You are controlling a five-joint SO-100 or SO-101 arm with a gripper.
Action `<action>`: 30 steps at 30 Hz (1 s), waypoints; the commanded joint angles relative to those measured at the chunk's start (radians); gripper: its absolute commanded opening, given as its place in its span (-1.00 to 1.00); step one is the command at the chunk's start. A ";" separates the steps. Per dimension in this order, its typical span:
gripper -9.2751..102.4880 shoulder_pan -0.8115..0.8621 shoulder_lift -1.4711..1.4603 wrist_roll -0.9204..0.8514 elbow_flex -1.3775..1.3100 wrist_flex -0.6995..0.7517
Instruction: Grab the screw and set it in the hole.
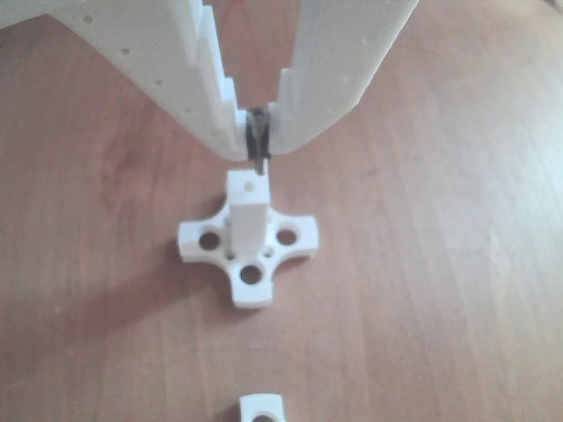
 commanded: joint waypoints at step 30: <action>-0.91 -0.011 0.015 -0.015 -0.005 0.015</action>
